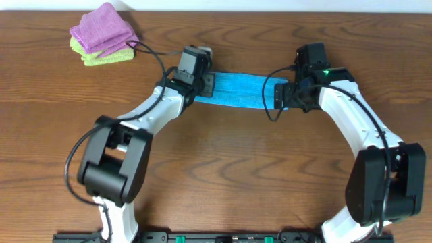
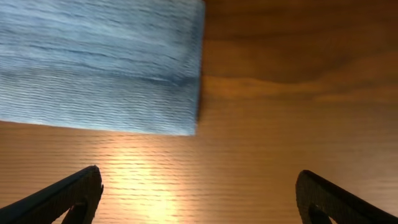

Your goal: Fold the cloth

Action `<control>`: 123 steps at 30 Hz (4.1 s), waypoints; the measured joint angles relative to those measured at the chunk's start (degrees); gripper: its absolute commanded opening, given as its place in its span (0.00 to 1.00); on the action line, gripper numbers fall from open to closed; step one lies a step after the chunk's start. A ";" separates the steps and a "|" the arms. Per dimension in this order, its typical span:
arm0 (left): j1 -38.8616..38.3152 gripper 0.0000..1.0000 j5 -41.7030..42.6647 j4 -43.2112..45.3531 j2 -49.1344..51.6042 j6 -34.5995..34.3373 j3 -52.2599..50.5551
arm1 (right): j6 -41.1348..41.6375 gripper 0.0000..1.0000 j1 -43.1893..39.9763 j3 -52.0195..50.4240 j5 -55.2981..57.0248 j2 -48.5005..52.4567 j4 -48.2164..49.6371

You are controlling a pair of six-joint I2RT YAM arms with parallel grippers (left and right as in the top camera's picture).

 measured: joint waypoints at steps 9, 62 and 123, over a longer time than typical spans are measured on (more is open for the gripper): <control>0.00 0.06 0.00 0.11 0.85 -0.02 0.00 | 0.00 0.99 -3.80 0.00 2.03 0.00 -1.95; 0.02 0.06 0.87 1.11 5.86 -0.04 0.20 | 4.68 0.71 -11.76 0.26 -41.51 16.41 16.50; -0.81 0.06 2.60 -0.52 5.86 -4.35 0.59 | 9.53 0.02 8.46 1.11 -23.87 5.68 23.63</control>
